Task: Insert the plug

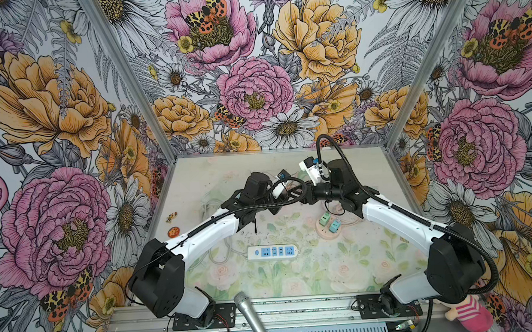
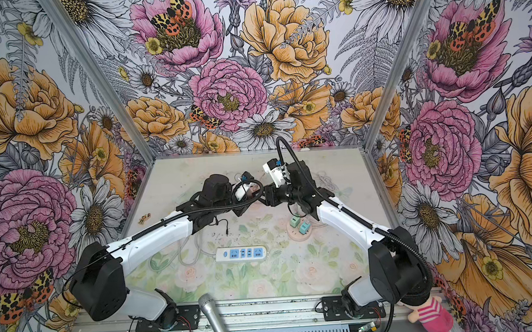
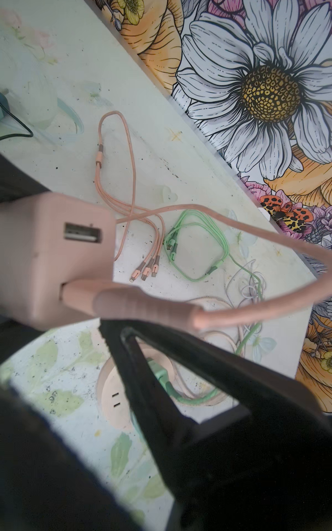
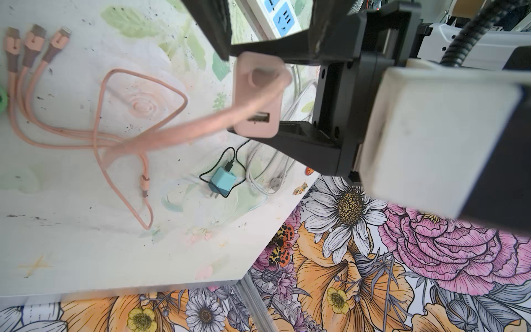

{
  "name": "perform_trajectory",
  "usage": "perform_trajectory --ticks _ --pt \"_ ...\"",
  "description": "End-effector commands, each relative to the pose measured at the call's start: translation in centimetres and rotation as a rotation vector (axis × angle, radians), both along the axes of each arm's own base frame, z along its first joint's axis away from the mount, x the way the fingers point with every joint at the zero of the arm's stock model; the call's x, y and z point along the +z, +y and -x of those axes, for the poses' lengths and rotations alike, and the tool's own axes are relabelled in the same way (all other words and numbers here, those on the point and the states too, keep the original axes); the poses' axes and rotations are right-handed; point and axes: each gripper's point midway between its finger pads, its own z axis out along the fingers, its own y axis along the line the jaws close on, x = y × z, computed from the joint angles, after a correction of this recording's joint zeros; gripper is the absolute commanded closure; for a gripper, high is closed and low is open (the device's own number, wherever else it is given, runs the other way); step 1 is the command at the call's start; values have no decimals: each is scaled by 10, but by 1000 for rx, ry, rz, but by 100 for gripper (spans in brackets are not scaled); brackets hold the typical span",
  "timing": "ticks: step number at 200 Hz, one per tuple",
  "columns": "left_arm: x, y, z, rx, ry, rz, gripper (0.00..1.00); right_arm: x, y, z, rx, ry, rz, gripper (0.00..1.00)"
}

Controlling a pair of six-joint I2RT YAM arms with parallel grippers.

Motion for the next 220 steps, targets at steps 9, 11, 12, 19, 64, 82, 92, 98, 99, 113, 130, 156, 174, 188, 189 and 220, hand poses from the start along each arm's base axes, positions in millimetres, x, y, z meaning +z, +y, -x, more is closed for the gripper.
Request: perform_trajectory --ticks 9,11,12,19,64,82,92,98,99,113,130,156,174,188,189,220 --pt "13 -11 -1 -33 -40 -10 73 13 4 -11 -3 -25 -38 55" --pt "13 -12 -1 -35 -40 -11 73 12 4 -12 -5 -23 -36 55" --pt "13 -12 -1 -34 -40 -11 73 12 4 -12 -5 -22 -36 55" --pt "14 -12 -1 -37 -43 -12 73 10 3 -12 -8 -16 -34 55" --pt "16 -16 1 -56 -58 -34 72 2 3 -14 -9 7 -30 58" --pt "19 -16 0 -54 -75 -43 72 -3 4 -14 -5 28 -27 59" --pt "21 -17 0 -58 -81 -43 72 -6 5 -14 -3 38 -24 61" --pt "22 -18 1 -61 -84 -41 72 -8 4 -15 -6 43 -23 62" --pt "22 -18 1 -62 -83 -41 72 -8 4 -15 -4 44 -23 63" --pt "23 -20 2 -66 -86 -40 72 -11 4 -16 -7 51 -19 67" --pt "23 -20 2 -65 -88 -44 71 -11 3 -16 -11 51 -18 74" --pt "25 -17 -4 -26 -103 -42 59 -9 2 -16 -14 38 -15 95" --pt "28 -11 -5 6 -113 -43 51 -6 -2 -17 -23 23 -6 100" --pt "31 -4 -4 40 -116 -36 43 -3 -9 -19 -37 4 4 100" --pt "31 -3 -4 42 -115 -35 42 -3 -9 -19 -37 3 5 100" --pt "34 22 5 117 -93 -2 37 1 -23 -24 -66 -21 30 100"
